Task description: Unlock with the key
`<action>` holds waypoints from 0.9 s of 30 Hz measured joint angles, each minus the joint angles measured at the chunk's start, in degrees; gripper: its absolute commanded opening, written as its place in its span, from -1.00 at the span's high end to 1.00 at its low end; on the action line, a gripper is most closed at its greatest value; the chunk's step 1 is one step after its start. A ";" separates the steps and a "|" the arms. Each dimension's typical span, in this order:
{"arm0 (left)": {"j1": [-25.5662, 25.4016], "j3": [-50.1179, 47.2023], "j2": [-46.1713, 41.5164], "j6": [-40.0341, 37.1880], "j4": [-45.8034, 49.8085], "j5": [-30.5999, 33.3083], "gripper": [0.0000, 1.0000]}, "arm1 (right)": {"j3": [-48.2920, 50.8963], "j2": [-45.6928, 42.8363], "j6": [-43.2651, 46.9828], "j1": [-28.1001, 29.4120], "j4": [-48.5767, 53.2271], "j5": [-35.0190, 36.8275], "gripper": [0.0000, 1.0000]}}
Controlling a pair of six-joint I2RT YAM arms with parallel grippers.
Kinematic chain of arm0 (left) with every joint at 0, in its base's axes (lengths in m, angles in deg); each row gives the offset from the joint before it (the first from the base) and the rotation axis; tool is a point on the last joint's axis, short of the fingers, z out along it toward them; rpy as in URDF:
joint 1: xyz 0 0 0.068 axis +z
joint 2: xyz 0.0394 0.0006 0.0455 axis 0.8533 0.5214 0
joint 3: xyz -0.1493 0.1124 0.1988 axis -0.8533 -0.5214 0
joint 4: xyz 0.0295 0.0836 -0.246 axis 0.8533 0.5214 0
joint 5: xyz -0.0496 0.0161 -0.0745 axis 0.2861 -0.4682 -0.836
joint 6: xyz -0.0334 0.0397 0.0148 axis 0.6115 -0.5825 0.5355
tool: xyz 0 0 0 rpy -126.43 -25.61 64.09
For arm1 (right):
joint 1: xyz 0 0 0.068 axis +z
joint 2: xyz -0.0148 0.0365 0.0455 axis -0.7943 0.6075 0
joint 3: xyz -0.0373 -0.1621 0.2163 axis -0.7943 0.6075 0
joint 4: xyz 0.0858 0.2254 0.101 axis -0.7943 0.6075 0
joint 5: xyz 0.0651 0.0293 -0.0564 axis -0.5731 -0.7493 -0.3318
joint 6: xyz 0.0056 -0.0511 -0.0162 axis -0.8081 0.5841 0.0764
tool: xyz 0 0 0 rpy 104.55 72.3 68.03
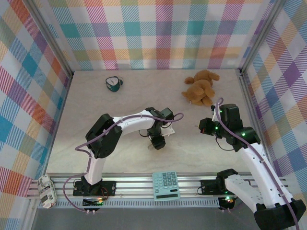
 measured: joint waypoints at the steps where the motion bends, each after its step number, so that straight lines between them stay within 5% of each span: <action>1: 0.04 0.13 0.33 0.00 0.24 -0.11 0.03 | 0.00 -0.04 0.02 0.00 -0.11 -0.02 0.92; 21: 0.59 -0.55 0.68 0.04 -0.72 0.72 0.40 | 0.35 -1.22 0.42 0.00 -0.20 -0.94 0.92; 27: 0.57 -9.92 -8.55 0.26 -8.94 1.53 0.44 | 0.76 -1.07 0.79 -0.02 -1.90 -5.46 0.91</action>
